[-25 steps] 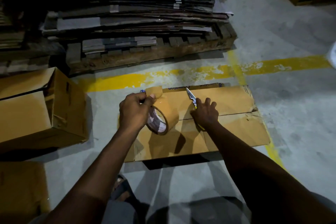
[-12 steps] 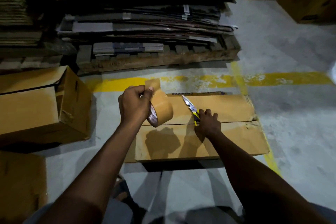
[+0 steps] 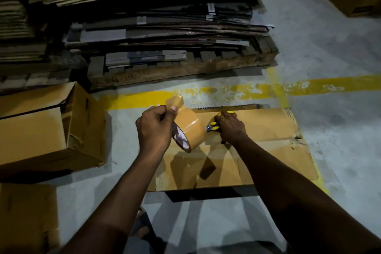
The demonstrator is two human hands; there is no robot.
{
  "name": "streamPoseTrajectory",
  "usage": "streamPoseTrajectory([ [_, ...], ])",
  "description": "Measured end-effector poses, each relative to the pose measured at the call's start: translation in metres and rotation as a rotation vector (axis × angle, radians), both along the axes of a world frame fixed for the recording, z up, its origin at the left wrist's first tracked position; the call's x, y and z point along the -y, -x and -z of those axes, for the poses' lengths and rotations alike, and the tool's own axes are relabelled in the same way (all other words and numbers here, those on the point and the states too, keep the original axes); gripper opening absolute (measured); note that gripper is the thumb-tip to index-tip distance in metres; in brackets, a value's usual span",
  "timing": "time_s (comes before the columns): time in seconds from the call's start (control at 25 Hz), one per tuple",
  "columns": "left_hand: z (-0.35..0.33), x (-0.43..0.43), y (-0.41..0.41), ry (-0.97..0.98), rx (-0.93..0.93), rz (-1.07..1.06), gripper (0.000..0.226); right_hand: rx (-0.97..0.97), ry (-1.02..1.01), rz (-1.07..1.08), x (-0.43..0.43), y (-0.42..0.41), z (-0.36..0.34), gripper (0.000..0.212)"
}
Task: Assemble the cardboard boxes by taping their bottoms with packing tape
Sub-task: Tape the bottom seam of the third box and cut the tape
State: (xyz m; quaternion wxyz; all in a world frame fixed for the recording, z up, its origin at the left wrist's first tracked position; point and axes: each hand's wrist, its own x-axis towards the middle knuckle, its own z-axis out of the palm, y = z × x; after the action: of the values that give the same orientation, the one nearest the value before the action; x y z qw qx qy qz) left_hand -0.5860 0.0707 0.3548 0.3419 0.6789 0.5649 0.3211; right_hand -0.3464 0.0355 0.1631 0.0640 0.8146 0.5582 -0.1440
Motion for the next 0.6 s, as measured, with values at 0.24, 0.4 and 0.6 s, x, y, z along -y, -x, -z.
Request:
streamPoseTrajectory([
  [0.24, 0.005, 0.001, 0.003, -0.022, -0.036, -0.017, 0.041, -0.06, -0.048, 0.108, 0.0, -0.001, -0.004, 0.043],
  [0.4, 0.007, 0.006, -0.003, 0.012, 0.043, -0.105, 0.027, -0.165, -0.2, 0.078, 0.014, 0.013, -0.032, 0.062],
  [0.6, 0.014, 0.019, -0.001, 0.112, 0.132, -0.278, 0.026, -0.837, -0.275, -0.065, 0.055, 0.08, -0.104, 0.086],
])
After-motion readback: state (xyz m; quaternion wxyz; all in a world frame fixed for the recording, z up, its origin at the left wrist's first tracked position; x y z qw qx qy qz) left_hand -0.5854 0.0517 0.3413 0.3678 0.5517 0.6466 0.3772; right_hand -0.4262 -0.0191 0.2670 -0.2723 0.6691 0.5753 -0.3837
